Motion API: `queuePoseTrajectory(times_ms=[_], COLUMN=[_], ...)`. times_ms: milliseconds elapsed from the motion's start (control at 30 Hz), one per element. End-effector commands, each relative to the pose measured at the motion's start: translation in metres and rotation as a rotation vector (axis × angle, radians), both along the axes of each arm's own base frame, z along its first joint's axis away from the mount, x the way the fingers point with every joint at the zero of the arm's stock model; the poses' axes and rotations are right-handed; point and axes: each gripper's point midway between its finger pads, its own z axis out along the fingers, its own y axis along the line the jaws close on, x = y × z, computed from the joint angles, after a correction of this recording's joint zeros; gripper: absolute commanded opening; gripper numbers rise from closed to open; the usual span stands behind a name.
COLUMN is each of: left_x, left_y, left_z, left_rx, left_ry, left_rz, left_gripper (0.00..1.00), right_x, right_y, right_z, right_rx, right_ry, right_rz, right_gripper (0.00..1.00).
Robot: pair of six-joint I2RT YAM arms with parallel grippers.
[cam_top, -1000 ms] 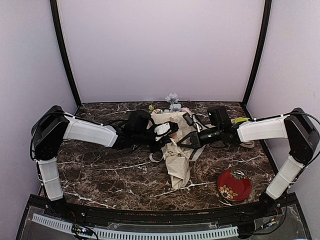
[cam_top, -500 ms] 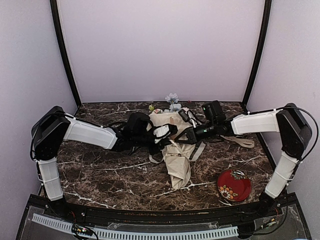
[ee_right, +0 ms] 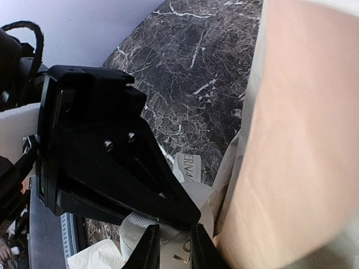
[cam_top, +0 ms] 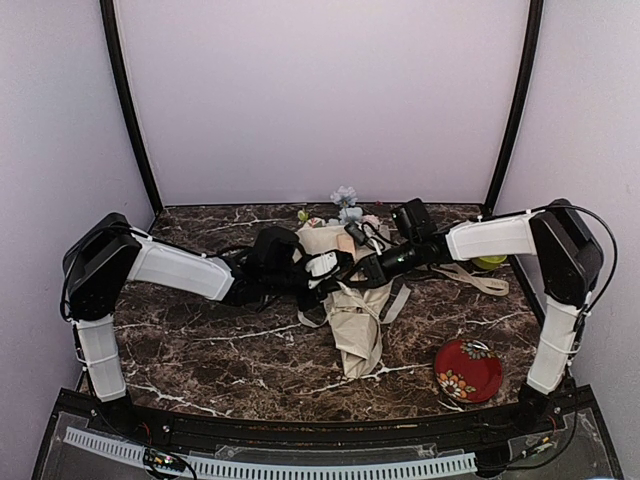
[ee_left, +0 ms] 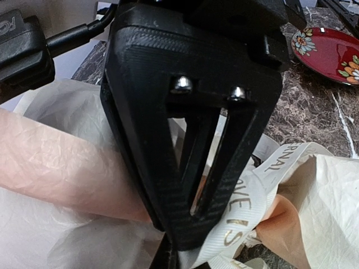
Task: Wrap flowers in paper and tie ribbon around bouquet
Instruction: Cross the half-tied ribbon over the folded bouquet.
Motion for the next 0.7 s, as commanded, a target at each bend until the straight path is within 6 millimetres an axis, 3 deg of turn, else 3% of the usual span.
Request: queuePoseTrajectory(times_ms=[0, 267, 500, 667], left_x=[0.003, 0.014, 0.018, 0.013], left_y=[0.000, 0.006, 0.006, 0.006], left_z=[0.011, 0.007, 0.003, 0.010], left_rx=[-0.019, -0.021, -0.023, -0.060], left_ry=[-0.037, -0.060, -0.054, -0.059], left_rz=[0.018, 0.095, 0.119, 0.106], left_gripper=[0.10, 0.26, 0.25, 0.17], right_x=[-0.004, -0.013, -0.026, -0.033], right_y=[0.007, 0.003, -0.002, -0.007], right_z=[0.004, 0.003, 0.001, -0.001], right_rx=[0.038, 0.024, 0.010, -0.006], right_ry=[0.005, 0.016, 0.023, 0.034], right_rz=[0.088, 0.130, 0.167, 0.180], right_gripper=[0.20, 0.21, 0.13, 0.10])
